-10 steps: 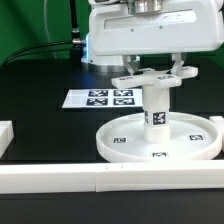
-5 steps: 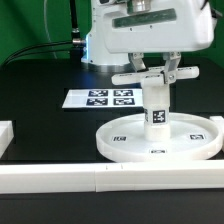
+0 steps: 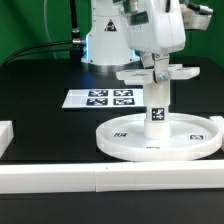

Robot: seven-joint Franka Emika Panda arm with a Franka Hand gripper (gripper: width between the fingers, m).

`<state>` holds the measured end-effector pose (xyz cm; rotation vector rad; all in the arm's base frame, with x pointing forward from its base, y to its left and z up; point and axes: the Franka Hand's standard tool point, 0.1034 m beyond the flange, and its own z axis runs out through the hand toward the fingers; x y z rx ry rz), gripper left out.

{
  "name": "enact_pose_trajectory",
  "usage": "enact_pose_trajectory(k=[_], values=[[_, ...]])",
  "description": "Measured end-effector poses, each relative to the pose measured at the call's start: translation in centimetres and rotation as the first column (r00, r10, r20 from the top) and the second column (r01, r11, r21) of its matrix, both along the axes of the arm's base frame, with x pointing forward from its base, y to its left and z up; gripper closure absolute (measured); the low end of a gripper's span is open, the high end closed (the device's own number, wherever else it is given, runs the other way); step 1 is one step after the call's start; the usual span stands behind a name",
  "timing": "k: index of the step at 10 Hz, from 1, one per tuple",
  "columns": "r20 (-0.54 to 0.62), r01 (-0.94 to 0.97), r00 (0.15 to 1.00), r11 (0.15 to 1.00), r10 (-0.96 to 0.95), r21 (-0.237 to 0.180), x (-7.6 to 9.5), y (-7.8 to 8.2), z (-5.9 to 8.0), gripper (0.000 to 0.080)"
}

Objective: Assemble round table

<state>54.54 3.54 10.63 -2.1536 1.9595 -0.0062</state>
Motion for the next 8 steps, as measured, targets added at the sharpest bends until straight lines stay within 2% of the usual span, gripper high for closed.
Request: enact_pose_trajectory(k=[2,3,5,8], values=[[0.002,-0.014,1.000,1.000,0.014,0.000,0.0,0.2,0.0,0.0186],[0.000,-0.032,0.999,0.999,0.032,0.003,0.1,0.3,0.5,0.0186],[0.007,-0.067,0.998,0.998,0.067,0.015,0.3,0.8,2.8,0.0152],[0.020,-0.147,0.989,0.989,0.147,-0.001,0.2,0.8,2.5,0.0151]])
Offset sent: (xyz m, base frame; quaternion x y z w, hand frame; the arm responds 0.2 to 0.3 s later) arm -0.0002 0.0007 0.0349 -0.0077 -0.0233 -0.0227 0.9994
